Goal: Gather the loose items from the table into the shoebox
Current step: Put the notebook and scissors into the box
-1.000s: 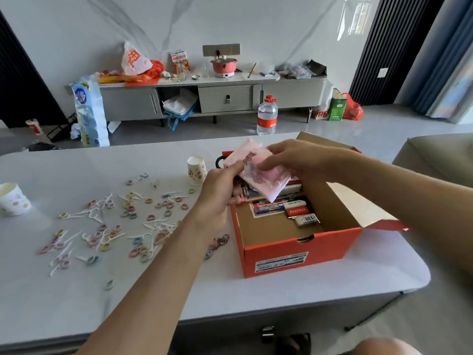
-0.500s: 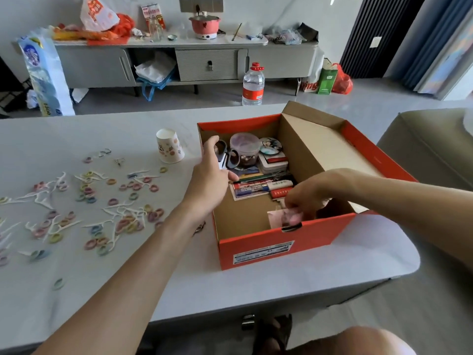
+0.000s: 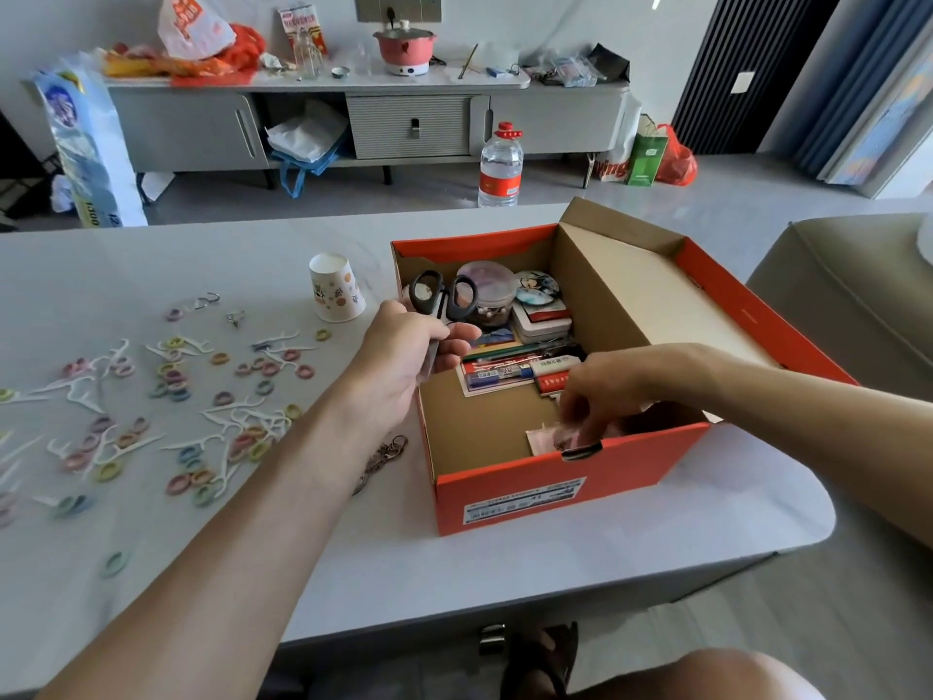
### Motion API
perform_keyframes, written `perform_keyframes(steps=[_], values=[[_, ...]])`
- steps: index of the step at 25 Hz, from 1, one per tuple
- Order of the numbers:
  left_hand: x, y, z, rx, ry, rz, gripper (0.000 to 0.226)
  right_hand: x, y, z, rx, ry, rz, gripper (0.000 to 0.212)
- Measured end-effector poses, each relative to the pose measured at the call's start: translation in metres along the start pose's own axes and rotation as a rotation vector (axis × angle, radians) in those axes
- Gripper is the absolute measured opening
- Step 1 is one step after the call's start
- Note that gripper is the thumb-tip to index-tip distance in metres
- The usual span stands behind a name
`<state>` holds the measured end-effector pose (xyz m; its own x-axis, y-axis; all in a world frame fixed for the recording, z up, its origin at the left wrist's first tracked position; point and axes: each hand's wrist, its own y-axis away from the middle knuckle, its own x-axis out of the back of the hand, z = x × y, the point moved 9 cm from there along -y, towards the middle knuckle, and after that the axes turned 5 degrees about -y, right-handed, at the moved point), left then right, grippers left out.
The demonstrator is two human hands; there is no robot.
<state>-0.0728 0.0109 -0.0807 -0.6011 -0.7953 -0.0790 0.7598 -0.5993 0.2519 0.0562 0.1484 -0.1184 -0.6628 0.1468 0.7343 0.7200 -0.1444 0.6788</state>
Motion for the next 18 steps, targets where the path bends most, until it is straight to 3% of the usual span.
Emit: perform_keyframes(steps=[1, 3, 5, 6, 9, 13, 16, 18], values=[[-0.002, 0.001, 0.0, 0.011, 0.023, -0.018, 0.023, 0.019, 0.004, -0.001, 0.04, -0.118, 0.157, 0.03], [-0.007, 0.003, 0.003, 0.0, 0.054, -0.047, 0.018, 0.055, 0.018, -0.002, 0.144, -0.652, 0.439, 0.029], [-0.01, 0.006, 0.013, -0.073, 0.039, -0.012, 0.022, 0.067, 0.023, -0.014, 0.255, -1.11, 0.435, 0.03], [-0.012, 0.009, 0.018, -0.111, 0.028, 0.013, 0.025, 0.068, 0.022, -0.023, 0.294, -1.206, 0.4, 0.031], [-0.02, 0.014, 0.025, -0.12, 0.032, 0.005, 0.037, 0.075, 0.022, -0.045, 0.432, -1.339, 0.377, 0.026], [-0.028, 0.015, 0.024, -0.135, -0.031, -0.014, 0.029, 0.078, 0.021, -0.033, 0.444, -1.548, 0.391, 0.014], [-0.022, 0.012, 0.025, -0.137, 0.021, 0.003, 0.018, 0.073, 0.02, -0.023, 0.407, -1.516, 0.361, 0.008], [-0.007, 0.006, 0.03, -0.167, -0.079, 0.08, 0.013, 0.074, 0.024, -0.008, 0.351, -1.369, 0.408, 0.009]])
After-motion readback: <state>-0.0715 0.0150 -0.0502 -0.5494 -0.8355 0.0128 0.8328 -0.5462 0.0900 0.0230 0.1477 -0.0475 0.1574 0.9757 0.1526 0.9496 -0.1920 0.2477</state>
